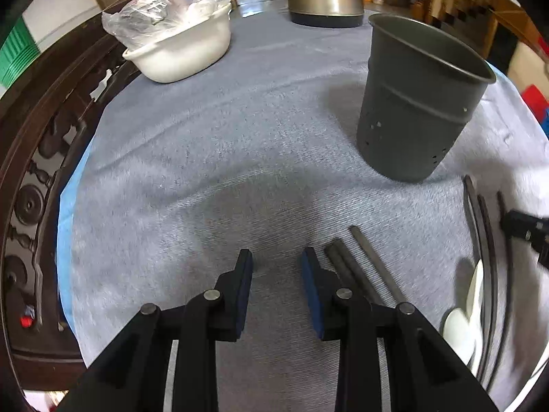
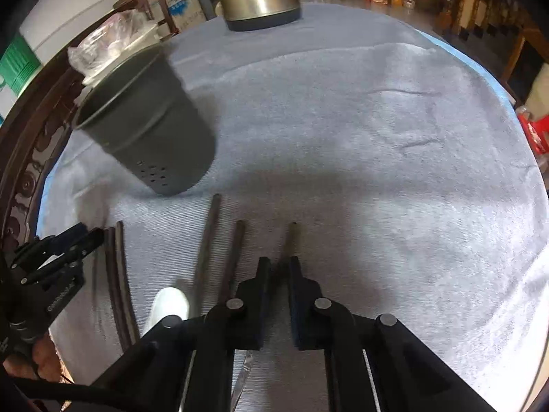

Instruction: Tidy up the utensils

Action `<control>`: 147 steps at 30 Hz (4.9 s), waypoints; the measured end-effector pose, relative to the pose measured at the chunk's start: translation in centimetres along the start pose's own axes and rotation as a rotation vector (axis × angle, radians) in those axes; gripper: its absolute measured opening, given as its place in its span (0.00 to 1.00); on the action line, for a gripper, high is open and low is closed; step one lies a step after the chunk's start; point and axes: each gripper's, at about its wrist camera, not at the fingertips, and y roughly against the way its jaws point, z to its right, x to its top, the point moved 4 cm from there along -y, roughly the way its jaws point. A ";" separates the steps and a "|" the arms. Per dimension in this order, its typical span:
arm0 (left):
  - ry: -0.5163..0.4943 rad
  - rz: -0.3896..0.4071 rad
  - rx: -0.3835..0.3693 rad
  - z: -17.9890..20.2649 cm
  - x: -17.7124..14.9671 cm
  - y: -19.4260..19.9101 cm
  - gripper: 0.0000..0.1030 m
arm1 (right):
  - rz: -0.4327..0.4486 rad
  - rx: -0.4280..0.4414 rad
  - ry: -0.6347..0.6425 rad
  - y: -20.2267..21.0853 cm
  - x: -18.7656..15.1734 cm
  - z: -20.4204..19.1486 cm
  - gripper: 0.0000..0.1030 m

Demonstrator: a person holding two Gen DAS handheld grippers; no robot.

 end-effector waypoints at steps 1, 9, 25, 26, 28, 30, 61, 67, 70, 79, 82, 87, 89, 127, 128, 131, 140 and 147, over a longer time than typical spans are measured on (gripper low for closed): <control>-0.006 -0.005 -0.006 -0.4 -0.1 -0.1 0.30 | -0.001 0.001 -0.005 0.0 0.1 0.3 0.10; 0.100 -0.058 -0.154 -1.2 -0.3 -0.4 0.30 | -0.024 0.044 -0.052 0.3 0.5 1.7 0.14; 0.086 -0.043 -0.111 -0.1 1.4 -1.8 0.48 | -0.012 0.069 -0.062 -0.1 0.8 2.2 0.14; 0.086 -0.044 -0.112 0.2 1.5 -1.8 0.46 | -0.009 0.067 -0.059 0.1 0.7 2.2 0.14; 0.069 -0.049 -0.132 1.2 1.7 -2.0 0.46 | -0.008 0.074 -0.061 0.1 0.6 2.1 0.14; 0.053 -0.054 -0.154 2.1 1.4 -1.4 0.46 | -0.013 0.087 -0.064 0.1 0.7 2.3 0.14; 0.083 -0.053 -0.184 -0.1 0.9 -2.3 0.49 | -0.011 0.099 -0.052 -0.1 0.7 2.5 0.14; 0.111 -0.068 -0.218 1.1 1.1 -1.8 0.49 | -0.033 0.065 -0.033 -0.2 0.9 1.9 0.14; 0.098 -0.060 -0.198 1.9 1.3 -1.6 0.49 | -0.051 0.032 -0.001 -0.4 1.1 1.3 0.14; 0.122 -0.050 -0.224 2.5 1.4 0.1 0.49 | -0.025 -0.013 0.091 -0.6 0.8 -1.0 0.14; 0.090 -0.066 -0.187 3.2 1.4 -0.3 0.49 | -0.018 -0.005 0.074 -0.7 0.9 -0.9 0.14; 0.106 -0.056 -0.192 3.9 1.6 0.2 0.54 | -0.012 0.019 0.065 -0.5 0.5 -0.5 0.14; 0.103 -0.066 -0.159 3.2 1.0 -0.5 0.53 | -0.016 0.039 0.055 -0.3 0.2 0.0 0.14; 0.119 -0.074 -0.181 8.4 3.3 4.4 0.51 | -0.042 -0.019 0.132 0.2 -0.1 -1.2 0.15; 0.116 -0.078 -0.181 8.6 3.3 4.5 0.51 | -0.041 -0.020 0.130 0.1 0.0 -1.3 0.15; 0.128 -0.061 -0.202 8.7 3.4 5.8 0.51 | -0.029 -0.027 0.138 0.0 0.1 -1.6 0.15; 0.097 -0.062 -0.194 10.4 3.6 5.5 0.56 | -0.012 -0.006 0.122 0.1 -0.3 -1.4 0.14; 0.091 -0.067 -0.132 9.3 3.7 5.9 0.53 | -0.021 0.036 0.093 0.2 -0.1 -0.4 0.12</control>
